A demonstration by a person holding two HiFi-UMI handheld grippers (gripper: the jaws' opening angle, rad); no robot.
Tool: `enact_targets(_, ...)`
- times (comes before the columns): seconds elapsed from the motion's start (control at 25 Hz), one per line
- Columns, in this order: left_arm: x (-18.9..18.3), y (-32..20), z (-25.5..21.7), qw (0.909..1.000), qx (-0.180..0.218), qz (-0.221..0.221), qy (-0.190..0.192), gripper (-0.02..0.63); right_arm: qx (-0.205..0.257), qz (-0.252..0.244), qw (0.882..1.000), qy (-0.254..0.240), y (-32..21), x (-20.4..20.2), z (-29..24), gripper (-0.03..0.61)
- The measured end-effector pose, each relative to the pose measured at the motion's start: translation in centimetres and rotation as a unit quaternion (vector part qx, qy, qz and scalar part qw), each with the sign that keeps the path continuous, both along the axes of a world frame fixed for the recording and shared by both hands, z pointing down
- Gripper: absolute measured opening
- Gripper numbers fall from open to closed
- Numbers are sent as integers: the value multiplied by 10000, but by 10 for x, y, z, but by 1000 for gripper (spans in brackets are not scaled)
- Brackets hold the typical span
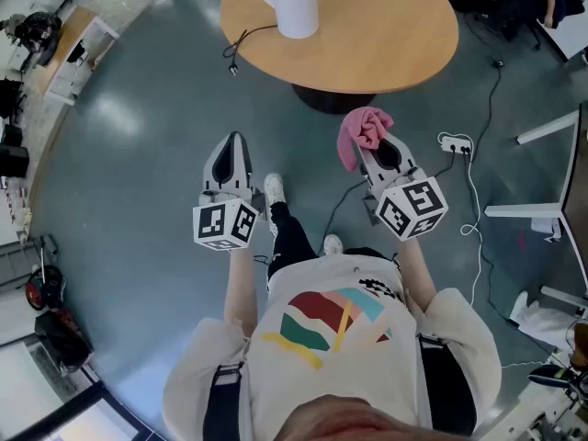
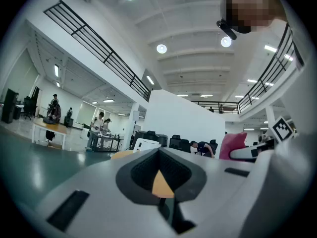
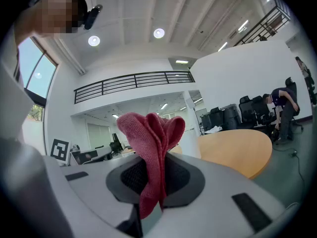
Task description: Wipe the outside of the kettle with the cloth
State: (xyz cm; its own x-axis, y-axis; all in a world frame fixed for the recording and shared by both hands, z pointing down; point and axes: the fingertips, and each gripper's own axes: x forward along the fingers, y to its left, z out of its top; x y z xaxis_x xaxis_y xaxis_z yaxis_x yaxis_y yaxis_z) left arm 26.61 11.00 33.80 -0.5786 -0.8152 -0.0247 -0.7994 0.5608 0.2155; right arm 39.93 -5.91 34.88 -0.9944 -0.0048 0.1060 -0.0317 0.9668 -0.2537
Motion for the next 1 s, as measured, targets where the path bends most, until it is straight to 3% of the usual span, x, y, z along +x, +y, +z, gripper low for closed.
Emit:
enact_targets(0.2, -88, -12, 4, 9997, 82, 189, -116, 43, 63, 68, 10000, 25, -5, -93, 3, 48)
enact_targets(0.44, -239, -18, -8, 9972, 275, 686, -116, 43, 289, 720, 9969, -148, 2, -238, -18, 48)
enact_targets(0.64, -333, -43, -19, 9916, 297, 1235, -250, 43, 335, 1175, 9925, -36, 1, -317, -29, 48)
enact_targets(0.84, -362, -96, -22, 9870, 493, 1510, -230, 43, 508, 1342, 9896, 40, -22, -337, -28, 48)
enact_targets(1.0, -377, -132, -19, 9820, 433, 1792, -400, 43, 344, 1463, 9885, -134, -44, -354, -20, 48)
